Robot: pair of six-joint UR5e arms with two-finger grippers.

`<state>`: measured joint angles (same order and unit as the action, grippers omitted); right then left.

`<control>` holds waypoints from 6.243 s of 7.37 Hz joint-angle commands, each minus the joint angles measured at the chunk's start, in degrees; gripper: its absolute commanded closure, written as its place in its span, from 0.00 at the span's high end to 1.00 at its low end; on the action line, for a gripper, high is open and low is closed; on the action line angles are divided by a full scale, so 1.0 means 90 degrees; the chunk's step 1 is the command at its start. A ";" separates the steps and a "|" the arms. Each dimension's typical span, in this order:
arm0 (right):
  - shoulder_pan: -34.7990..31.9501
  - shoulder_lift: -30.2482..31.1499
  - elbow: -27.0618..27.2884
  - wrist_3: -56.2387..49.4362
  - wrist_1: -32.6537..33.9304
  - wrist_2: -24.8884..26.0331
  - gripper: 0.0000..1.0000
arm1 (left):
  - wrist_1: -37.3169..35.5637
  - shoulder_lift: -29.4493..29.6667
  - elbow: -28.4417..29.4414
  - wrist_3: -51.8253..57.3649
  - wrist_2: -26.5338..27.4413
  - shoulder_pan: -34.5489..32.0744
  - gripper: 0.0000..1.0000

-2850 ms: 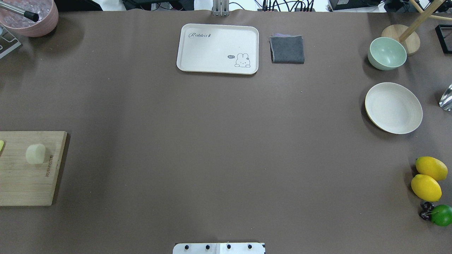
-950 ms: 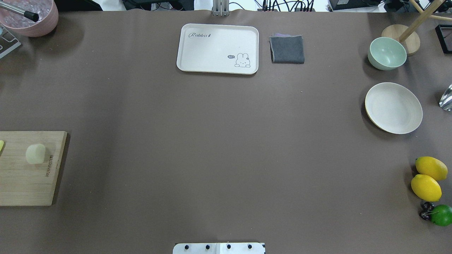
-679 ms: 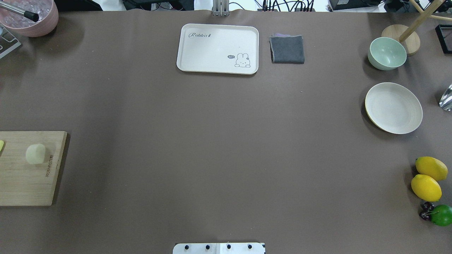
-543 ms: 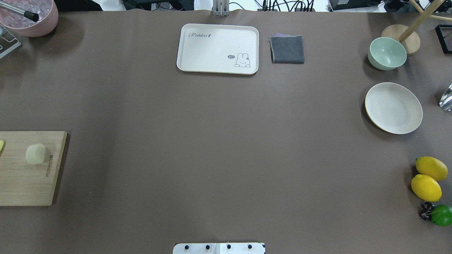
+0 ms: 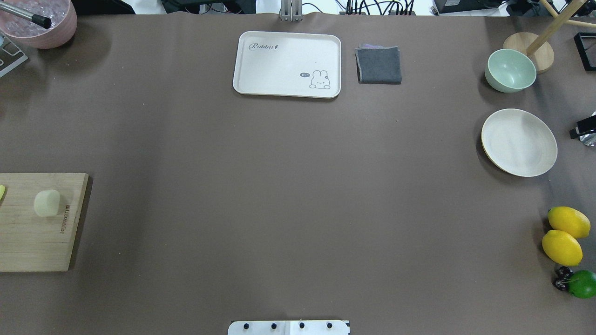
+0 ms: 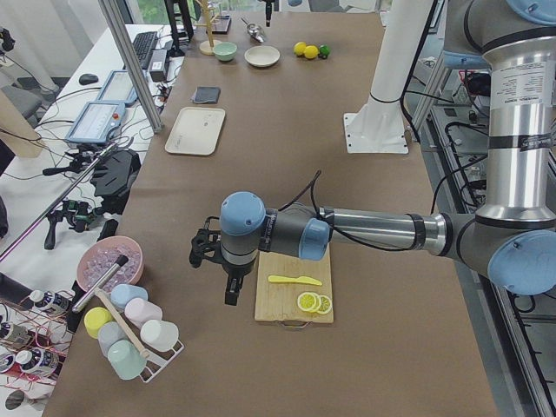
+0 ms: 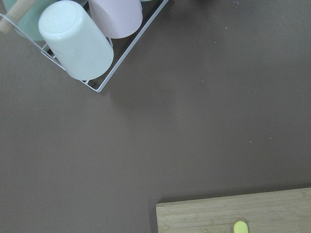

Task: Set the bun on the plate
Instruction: 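Reach the right gripper to the white plate rim and grasp it, then carry the white plate with the right gripper to the table center, then release the plate and withdraw the right arm while the left gripper grasps the bun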

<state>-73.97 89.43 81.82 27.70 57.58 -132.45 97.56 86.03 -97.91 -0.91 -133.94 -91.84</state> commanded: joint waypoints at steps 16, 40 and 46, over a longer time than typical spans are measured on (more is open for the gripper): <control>0.0279 -0.0152 0.0575 0.1248 -0.0177 -0.0663 0.00 | 0.0000 -0.0115 -0.0360 0.0023 -0.0059 -0.0001 0.98; 0.5124 -0.3579 0.1378 0.6951 0.1610 0.3692 1.00 | 0.4352 -0.0689 -0.0312 -0.5172 0.1433 0.3786 0.98; 0.4137 -0.3531 0.1709 0.6717 0.1619 0.2628 1.00 | 0.4746 -0.1277 -0.0537 -0.6011 0.2636 0.5174 0.98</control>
<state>-35.48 57.45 96.02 88.46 72.15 -107.42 140.24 74.98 -102.77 -54.16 -111.61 -47.10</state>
